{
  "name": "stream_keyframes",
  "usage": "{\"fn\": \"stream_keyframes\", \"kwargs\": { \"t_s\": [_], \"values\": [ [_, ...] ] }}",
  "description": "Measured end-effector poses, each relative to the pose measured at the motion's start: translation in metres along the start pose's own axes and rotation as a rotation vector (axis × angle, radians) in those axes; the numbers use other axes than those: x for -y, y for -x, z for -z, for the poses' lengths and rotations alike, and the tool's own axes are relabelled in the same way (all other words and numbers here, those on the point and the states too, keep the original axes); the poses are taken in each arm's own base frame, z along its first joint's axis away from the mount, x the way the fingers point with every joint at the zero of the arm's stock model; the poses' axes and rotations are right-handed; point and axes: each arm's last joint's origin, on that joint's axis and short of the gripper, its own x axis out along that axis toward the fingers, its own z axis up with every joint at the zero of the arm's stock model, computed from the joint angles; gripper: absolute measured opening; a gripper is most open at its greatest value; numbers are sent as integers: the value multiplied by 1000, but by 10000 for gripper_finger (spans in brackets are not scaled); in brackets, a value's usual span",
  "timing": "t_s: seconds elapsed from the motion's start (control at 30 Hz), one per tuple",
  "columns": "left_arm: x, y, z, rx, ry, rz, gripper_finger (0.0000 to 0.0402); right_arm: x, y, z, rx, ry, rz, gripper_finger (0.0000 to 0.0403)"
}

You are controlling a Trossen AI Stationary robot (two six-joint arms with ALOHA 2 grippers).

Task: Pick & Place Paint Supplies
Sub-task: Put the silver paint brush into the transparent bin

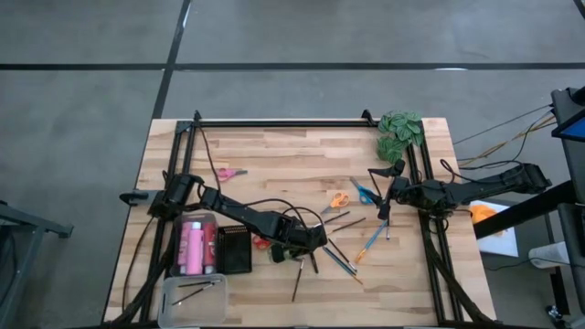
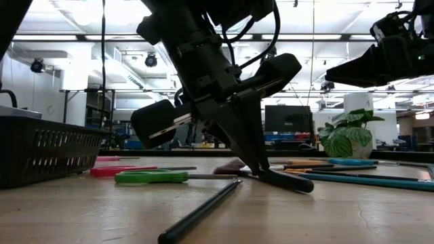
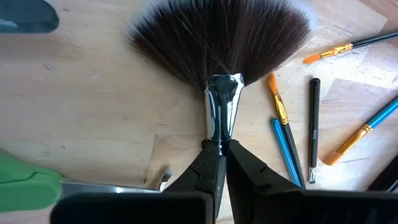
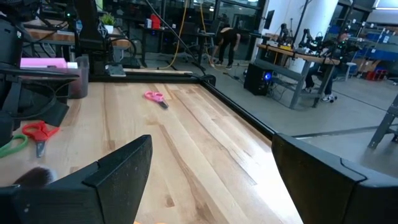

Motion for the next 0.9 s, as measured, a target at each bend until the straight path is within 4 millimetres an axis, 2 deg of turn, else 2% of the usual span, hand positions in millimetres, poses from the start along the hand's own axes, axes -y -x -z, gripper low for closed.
{"fn": "stream_keyframes", "kwargs": {
  "t_s": [0.53,0.9],
  "values": [
    [0,0,0,-7,-11,-4,21,0,0,0,0,-1,0,329],
    [-1,-2,0,-8,-11,0,92,0,0,0,0,0,0,329]
  ]
}}
